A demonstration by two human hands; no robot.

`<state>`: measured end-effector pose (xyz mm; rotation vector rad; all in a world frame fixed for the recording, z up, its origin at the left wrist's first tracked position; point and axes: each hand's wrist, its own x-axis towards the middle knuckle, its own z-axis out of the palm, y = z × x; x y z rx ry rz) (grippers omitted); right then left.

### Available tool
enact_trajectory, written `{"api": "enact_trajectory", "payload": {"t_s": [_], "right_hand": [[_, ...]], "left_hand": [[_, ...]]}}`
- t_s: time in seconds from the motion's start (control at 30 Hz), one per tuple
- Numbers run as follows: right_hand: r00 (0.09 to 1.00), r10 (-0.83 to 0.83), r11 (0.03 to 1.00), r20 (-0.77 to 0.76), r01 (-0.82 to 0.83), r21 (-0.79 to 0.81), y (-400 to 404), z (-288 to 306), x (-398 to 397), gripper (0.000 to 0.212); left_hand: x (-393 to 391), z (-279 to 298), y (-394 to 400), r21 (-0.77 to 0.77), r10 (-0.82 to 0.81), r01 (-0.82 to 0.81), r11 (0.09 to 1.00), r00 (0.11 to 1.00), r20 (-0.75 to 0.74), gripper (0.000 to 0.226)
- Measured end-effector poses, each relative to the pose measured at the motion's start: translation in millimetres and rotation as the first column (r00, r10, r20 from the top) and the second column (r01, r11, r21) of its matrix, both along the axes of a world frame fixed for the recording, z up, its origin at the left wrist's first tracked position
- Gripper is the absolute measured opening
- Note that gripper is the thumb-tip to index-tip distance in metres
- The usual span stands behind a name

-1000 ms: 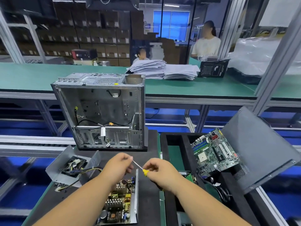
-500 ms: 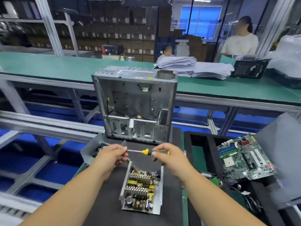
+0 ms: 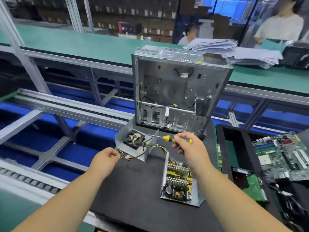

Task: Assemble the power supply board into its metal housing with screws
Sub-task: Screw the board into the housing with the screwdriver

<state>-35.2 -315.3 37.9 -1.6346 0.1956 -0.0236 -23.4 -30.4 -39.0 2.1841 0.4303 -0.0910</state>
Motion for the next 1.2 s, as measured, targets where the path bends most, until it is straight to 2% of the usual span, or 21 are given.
{"api": "enact_trajectory", "payload": {"t_s": [0.23,0.47,0.63,0.77,0.87,1.0,1.2], "right_hand": [[0.998,-0.058,0.998,0.000,0.058,-0.031,10,-8,-3,0.006],[0.994,-0.111,0.991,-0.020,0.110,-0.071,7,-14,-6,0.005],[0.989,-0.147,0.988,-0.028,0.146,-0.050,0,-13,-11,0.006],[0.988,-0.153,0.988,-0.031,0.152,-0.022,-5,-9,-15,0.009],[0.987,-0.157,0.987,-0.026,0.157,-0.016,-9,-7,-16,0.007],[0.988,-0.156,0.988,-0.011,0.156,-0.011,-16,-2,-14,0.007],[0.991,-0.133,0.990,0.008,0.133,0.049,-24,6,-11,0.005]], "left_hand": [[5,-35,1,0.152,-0.173,0.190,0.970,0.978,-0.117,0.013],[23,-47,-14,0.388,-0.305,0.327,0.862,0.945,-0.118,0.012],[29,-55,-16,0.418,-0.307,0.330,0.846,0.944,-0.123,0.014],[30,-57,-17,0.385,-0.309,0.330,0.862,0.944,-0.116,0.016],[29,-52,-17,0.363,-0.264,0.282,0.888,0.959,-0.101,0.019],[33,-36,-5,0.319,-0.114,0.124,0.940,0.992,-0.050,0.017],[43,1,-3,0.230,0.036,-0.054,0.972,0.996,0.081,0.014]]}}
